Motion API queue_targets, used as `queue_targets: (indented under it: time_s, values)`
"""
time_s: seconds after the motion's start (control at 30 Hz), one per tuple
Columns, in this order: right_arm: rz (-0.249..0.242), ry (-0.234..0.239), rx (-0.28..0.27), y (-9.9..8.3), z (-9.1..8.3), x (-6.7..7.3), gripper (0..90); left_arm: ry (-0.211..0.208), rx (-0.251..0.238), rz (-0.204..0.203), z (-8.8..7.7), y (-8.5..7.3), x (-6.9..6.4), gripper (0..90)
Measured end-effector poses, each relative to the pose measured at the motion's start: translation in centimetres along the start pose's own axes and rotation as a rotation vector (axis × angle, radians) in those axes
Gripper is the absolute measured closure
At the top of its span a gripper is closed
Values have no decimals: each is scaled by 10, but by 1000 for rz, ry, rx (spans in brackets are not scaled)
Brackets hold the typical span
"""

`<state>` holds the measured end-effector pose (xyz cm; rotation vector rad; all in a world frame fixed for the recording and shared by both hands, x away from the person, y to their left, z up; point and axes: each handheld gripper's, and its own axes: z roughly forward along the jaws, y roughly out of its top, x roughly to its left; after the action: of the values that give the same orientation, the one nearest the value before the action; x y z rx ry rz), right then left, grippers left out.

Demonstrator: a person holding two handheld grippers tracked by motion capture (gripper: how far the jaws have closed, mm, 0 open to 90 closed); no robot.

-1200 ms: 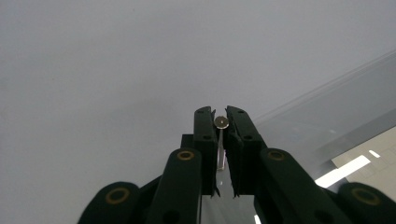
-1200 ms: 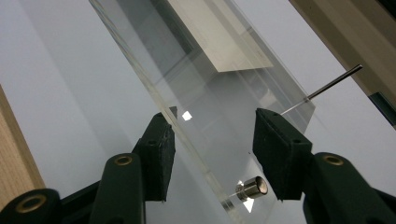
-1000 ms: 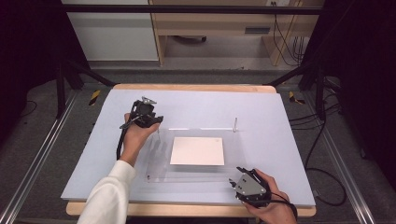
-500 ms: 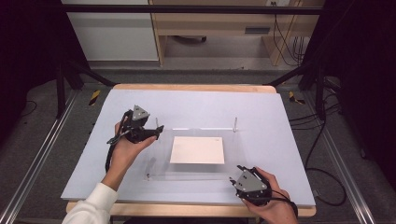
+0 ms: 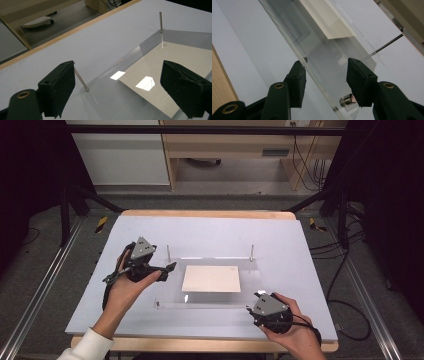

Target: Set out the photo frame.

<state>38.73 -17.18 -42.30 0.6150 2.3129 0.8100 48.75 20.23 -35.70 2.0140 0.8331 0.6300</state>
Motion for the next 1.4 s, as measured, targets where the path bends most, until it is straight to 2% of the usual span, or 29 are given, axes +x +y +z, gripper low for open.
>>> queue_targets:
  time_s: [0.17,0.2,0.23,0.4,0.6,0.77,0.8,0.93,0.97,1.07,1.1,1.13,1.3,1.4]
  values:
    - [14,20,13,7,-3,-7,505,-9,14,40,-14,1,-7,125]
    - [18,30,23,10,-4,-11,506,-11,16,62,-21,1,-11,134]
    - [18,30,23,10,-4,-11,506,-11,16,62,-21,1,-11,135]
    - [31,60,39,18,-6,-20,506,-19,17,131,-36,-1,-24,156]
    - [40,85,39,22,-7,-27,506,-40,31,161,-41,-6,-32,182]
    - [41,88,42,24,-7,-29,506,-55,23,175,-48,-7,-40,201]
    - [43,90,43,24,-8,-29,506,-64,20,190,-51,-6,-45,244]
    - [50,92,43,25,-8,-31,506,-78,12,205,-55,-7,-53,278]
    - [50,96,38,25,-8,-32,505,-81,19,232,-56,-9,-58,302]
    - [51,97,33,26,-8,-33,505,-89,28,252,-56,-12,-63,341]
    - [54,101,37,26,-8,-33,505,-87,39,287,-56,-15,-68,356]
    - [54,101,37,26,-8,-33,505,-87,39,287,-56,-15,-68,379]
    - [61,106,36,27,-8,-35,504,-81,72,385,-50,-25,-85,415]
    - [60,109,40,28,-8,-36,505,-84,84,403,-46,-29,-88,431]
